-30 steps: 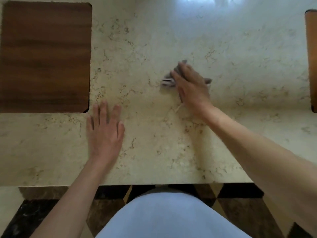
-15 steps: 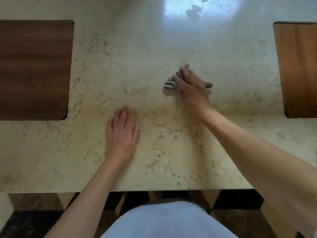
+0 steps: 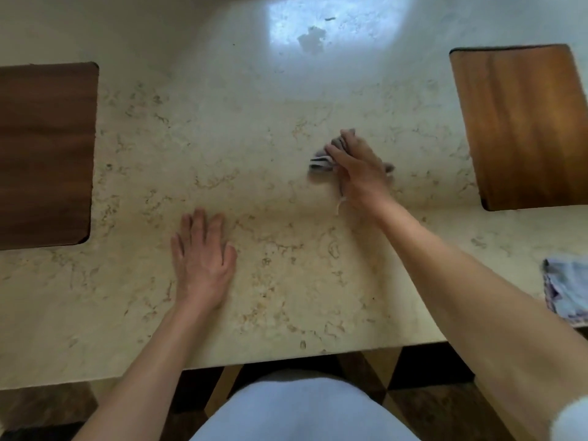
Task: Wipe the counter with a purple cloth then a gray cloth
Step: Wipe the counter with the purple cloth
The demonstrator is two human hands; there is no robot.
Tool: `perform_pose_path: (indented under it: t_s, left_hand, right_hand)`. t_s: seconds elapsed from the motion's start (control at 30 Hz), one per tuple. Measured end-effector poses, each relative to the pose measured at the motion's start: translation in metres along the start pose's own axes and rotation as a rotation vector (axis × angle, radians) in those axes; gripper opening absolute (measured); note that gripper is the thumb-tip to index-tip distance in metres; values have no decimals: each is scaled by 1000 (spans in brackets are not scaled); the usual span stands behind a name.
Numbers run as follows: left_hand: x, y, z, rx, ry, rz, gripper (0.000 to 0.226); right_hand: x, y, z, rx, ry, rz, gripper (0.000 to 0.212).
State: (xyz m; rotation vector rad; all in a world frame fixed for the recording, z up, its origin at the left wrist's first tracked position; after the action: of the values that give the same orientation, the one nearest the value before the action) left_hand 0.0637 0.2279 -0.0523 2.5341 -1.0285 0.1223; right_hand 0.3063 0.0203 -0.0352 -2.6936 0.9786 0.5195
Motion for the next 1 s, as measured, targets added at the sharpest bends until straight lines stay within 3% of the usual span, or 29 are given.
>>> perform_pose_path:
  t_s: [0.1, 0.17, 0.23, 0.3, 0.4, 0.47, 0.5, 0.6, 0.67, 0.73, 0.83, 0.9, 0.93, 1.0]
  left_hand:
    - [-3, -3, 0, -10, -5, 15, 58]
    - [-1, -3, -2, 8, -39, 8, 58]
    - [4, 1, -5, 46, -85, 8, 56]
    - [16, 7, -9, 94, -96, 18, 53]
    - [55, 13, -3, 81, -66, 118, 51]
    - [87, 20, 11, 38, -68, 236, 49]
    - [101, 23, 17, 23, -70, 269, 49]
    - [124, 33, 32, 25, -80, 230, 50]
    - [134, 37, 36, 44, -51, 169, 52]
    - [141, 42, 41, 49, -24, 152, 56]
    - [152, 45, 50, 63, -48, 180, 57]
    - [157, 46, 55, 59, -74, 153, 57]
    - [159, 46, 57, 56, -81, 132, 59]
    - [164, 46, 64, 22, -100, 124, 66]
  right_hand:
    - [-42, 19, 21, 41, 0, -14, 52]
    - [-99, 84, 34, 15, -60, -241, 45]
    - [-138, 164, 44, -156, -112, -482, 48]
    - [-140, 215, 38, -308, -152, -682, 54]
    - [-99, 199, 19, -405, -106, -864, 58]
    - [-58, 150, 5, -284, -29, -763, 58]
    - [-31, 122, -4, -176, -10, -626, 55]
    - [38, 65, -29, 39, 3, -152, 49]
    - [35, 69, -25, 92, -20, -70, 46]
    - [-1, 118, -10, 64, -75, -295, 43]
    - [-46, 224, 5, -254, -204, -839, 46]
    - [-26, 238, -4, -355, -197, -1098, 45]
    - [-8, 223, -10, -328, -155, -1156, 45]
    - [32, 164, -34, -194, -98, -965, 45]
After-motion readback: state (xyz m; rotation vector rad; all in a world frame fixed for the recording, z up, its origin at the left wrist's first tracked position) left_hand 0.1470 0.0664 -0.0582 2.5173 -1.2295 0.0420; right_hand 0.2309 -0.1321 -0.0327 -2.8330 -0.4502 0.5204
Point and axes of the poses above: each hand's wrist, its own y-axis away from the middle knuckle, its own z-axis out of the palm, x = y × z, the point moved 6 cm from there along -y, towards the middle knuckle, and after that the axes turned 12 degrees about -z, right-handed, at the moved point
